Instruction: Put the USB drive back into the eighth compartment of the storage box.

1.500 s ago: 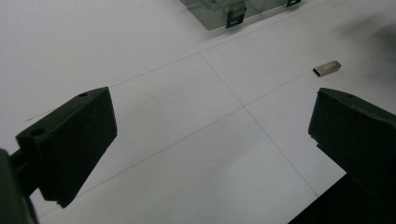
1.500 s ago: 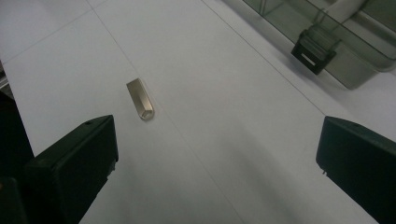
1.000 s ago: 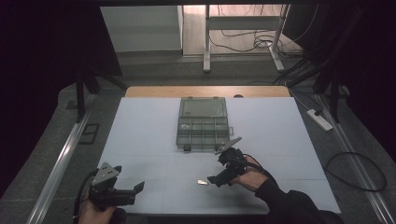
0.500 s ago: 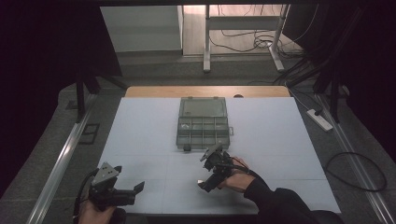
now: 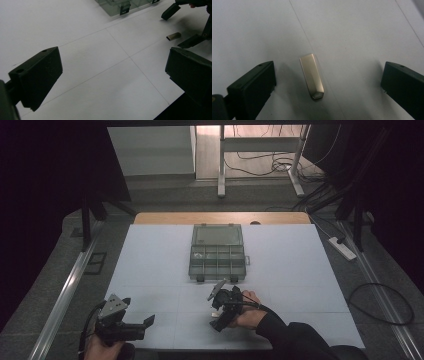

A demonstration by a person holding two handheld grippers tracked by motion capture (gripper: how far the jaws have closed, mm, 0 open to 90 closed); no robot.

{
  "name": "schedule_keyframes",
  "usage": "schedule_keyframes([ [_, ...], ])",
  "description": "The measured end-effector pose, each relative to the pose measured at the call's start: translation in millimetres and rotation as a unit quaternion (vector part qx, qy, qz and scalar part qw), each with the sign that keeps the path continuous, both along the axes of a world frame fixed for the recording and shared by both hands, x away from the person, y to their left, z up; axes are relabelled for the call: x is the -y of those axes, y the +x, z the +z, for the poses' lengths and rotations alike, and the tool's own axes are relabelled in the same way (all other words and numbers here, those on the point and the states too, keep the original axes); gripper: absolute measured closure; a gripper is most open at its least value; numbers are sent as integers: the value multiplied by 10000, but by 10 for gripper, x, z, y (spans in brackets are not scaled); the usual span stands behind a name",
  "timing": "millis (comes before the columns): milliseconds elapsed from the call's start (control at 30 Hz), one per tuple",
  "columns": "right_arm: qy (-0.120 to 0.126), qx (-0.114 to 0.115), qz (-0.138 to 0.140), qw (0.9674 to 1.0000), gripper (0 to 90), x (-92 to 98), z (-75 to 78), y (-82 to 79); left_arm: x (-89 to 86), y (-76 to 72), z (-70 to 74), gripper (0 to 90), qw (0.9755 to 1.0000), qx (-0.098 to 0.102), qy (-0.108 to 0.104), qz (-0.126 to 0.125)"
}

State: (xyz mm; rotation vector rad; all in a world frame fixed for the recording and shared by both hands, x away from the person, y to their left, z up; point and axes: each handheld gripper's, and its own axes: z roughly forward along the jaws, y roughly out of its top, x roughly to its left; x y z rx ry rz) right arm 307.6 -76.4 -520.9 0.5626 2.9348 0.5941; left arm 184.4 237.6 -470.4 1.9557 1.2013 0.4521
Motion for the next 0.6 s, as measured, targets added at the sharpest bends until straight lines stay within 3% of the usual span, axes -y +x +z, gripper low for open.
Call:
schedule_keyframes([
  [133, 40, 13, 122, 9999, 185, 8, 41, -29, -13, -3, -1, 9, 10000, 10, -66, 18],
  [200, 65, 4, 293, 9996, 389, 19, 95, -55, -12, -3, -1, 9, 10000, 9, -65, 19],
  [333, 81, -35, 474, 9988, 703, 29, 130, -69, -6, -5, 1, 9, 10000, 12, -43, 10],
  [367, -52, -12, 506, 9987, 776, 33, 149, -63, -7, -4, 1, 9, 10000, 12, -48, 13],
  [400, 67, -80, 497, 9987, 787, 38, 136, -55, -7, -4, 0, 9, 10000, 12, -52, 14],
  [600, 94, -70, 521, 9986, 790, 44, 138, -54, -11, -3, 0, 10, 10000, 13, -61, 12],
])
